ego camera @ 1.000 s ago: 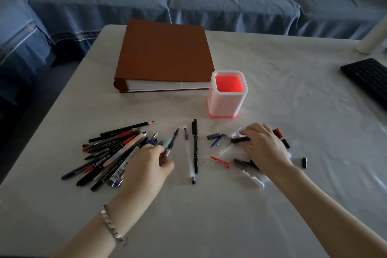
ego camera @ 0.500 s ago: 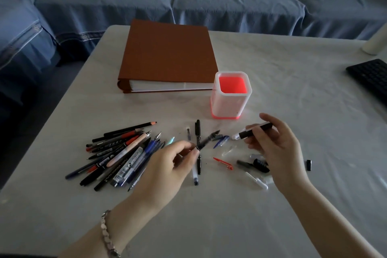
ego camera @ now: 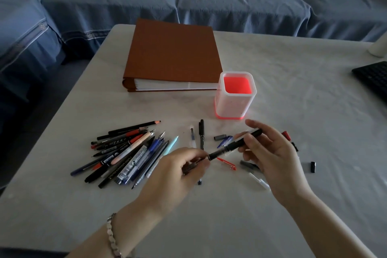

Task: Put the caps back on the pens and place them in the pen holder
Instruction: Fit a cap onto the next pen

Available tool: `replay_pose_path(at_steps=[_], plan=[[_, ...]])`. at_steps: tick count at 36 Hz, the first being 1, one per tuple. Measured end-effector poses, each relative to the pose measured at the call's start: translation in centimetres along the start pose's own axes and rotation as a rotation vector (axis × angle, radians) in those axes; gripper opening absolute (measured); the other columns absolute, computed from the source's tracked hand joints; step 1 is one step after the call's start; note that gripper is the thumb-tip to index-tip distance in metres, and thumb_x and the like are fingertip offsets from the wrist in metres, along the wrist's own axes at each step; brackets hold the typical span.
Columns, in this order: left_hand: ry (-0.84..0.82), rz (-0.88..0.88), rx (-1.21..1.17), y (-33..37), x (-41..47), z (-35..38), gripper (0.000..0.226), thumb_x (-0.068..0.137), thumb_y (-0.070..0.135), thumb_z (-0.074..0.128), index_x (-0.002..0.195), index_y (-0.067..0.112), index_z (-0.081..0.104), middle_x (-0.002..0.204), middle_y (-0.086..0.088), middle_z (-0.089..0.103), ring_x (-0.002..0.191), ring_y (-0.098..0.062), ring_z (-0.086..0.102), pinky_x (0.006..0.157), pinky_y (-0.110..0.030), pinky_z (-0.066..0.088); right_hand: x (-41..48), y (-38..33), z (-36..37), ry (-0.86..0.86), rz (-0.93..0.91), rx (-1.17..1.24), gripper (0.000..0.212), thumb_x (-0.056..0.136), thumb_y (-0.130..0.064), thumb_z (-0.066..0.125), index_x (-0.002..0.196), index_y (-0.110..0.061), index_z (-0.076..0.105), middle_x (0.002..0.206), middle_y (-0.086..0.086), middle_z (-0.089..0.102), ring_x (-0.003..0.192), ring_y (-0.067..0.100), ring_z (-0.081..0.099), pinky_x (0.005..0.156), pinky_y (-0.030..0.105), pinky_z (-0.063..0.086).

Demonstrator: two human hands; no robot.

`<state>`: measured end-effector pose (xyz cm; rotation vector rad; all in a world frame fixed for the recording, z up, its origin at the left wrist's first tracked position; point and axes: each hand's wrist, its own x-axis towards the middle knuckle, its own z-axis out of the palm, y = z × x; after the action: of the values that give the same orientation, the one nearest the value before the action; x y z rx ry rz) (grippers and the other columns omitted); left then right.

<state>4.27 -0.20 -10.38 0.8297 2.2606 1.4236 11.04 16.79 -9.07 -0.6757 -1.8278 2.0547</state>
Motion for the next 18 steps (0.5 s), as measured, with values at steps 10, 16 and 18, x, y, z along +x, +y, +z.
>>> replay_pose_path(at_steps=[10,16,18], plan=[[-0.005,0.04,0.06,-0.6,-0.9,0.4,0.015,0.086,0.028,0.057,0.089,0.02,0.069,0.068,0.005,0.058,0.061,-0.011,0.053,0.052,-0.012,0.035,-1.6,1.1,1.0,-0.129,-0.026,-0.032,0.025,0.082,0.007,0.055,0.089,-0.015,0.063,0.073,0.001,0.073,0.057,0.012,0.062,0.059,0.018,0.052],[-0.022,-0.198,-0.178,-0.3,-1.0,0.6,0.014,0.084,0.013,0.062,0.074,0.018,0.071,0.052,0.006,0.055,0.045,-0.009,0.041,0.044,-0.018,0.032,-1.8,1.5,1.5,-0.173,-0.091,0.001,0.023,0.082,0.014,0.052,0.085,-0.008,0.058,0.069,0.002,0.071,0.054,0.012,0.058,0.058,0.018,0.05],[-0.081,-0.305,-0.334,-0.1,-0.9,0.4,0.018,0.086,0.009,0.057,0.075,0.009,0.071,0.052,0.002,0.05,0.042,-0.009,0.034,0.041,-0.016,0.026,-1.8,1.3,1.7,-0.215,-0.118,-0.006,0.024,0.081,0.016,0.051,0.085,-0.007,0.057,0.07,0.003,0.07,0.054,0.012,0.056,0.057,0.019,0.049]])
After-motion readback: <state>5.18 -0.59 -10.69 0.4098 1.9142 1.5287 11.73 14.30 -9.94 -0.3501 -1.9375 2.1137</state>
